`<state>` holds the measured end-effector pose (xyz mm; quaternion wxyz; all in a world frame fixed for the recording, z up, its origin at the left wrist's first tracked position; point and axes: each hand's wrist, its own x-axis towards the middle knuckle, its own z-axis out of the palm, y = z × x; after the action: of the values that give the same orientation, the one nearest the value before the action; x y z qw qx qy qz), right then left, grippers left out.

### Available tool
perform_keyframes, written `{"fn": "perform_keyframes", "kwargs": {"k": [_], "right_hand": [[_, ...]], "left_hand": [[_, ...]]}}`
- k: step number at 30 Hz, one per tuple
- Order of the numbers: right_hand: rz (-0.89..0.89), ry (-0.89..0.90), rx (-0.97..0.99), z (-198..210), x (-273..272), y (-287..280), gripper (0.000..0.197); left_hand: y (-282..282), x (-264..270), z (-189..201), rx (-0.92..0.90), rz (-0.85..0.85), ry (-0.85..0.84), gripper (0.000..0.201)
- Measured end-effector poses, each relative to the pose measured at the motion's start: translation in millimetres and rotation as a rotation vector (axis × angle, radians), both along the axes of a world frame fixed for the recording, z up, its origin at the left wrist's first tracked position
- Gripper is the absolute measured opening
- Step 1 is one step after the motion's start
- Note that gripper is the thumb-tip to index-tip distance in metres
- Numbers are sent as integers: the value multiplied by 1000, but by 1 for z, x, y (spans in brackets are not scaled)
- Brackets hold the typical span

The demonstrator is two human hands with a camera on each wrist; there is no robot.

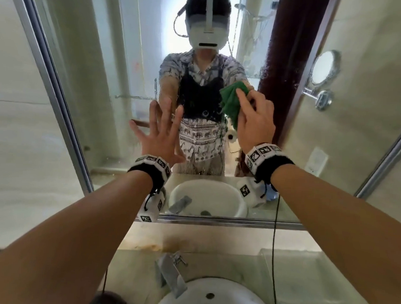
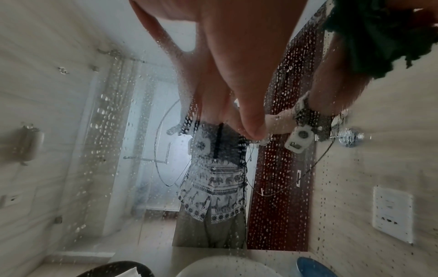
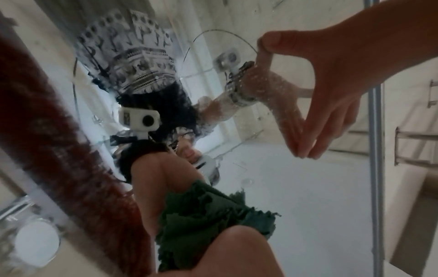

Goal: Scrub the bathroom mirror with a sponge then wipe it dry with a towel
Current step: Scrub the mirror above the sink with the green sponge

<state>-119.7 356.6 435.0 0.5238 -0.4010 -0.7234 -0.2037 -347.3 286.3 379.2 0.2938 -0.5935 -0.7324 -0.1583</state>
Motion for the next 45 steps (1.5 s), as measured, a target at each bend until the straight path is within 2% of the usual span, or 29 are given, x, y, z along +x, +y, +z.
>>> {"fn": "perform_keyframes", "kwargs": {"k": [3,6,8,11,14,17,19,23,28,30,33,36,41,45], "right_hand": [[51,-51,17,-6,-11,-7,44],[177,-348,103,-33,-20,-2,37],[342,-446,61,-54,-23,4,37],[215,-710,-29,-90,-11,0,47],[218,-887,-56,-111,2,-5,47],[159,-907,-55,-110,4,-10,52],[110,-846,-84,-100,2,-12,54],[47,-575,-130,-66,-16,-13,61],[-9,-164,-86,-13,-44,-37,51],[-25,-73,-93,0,-55,-32,49],[-56,-33,-66,7,-69,-29,49],[-45,-96,-20,-3,-76,-29,51],[31,-526,124,-50,-73,-16,58],[82,-765,111,-91,-72,-18,60]], "left_hand": [[1,-1,-1,12,-15,-10,150],[0,0,-2,16,-15,-8,151],[0,0,-3,18,-22,-9,151],[0,-1,-2,16,-23,-6,150],[-4,-1,0,-7,-12,2,148],[-12,-2,4,-32,-36,11,135],[-18,-6,8,-50,-69,13,126],[-28,-18,13,-97,-97,48,123],[-40,-49,7,34,-103,-1,106],[-44,-66,0,63,-57,-41,110],[-45,-92,-11,92,21,-159,127],[-43,-111,-20,99,37,-247,135],[-32,-116,-32,135,39,-217,145],[-27,-116,-38,120,55,-194,149]]}}
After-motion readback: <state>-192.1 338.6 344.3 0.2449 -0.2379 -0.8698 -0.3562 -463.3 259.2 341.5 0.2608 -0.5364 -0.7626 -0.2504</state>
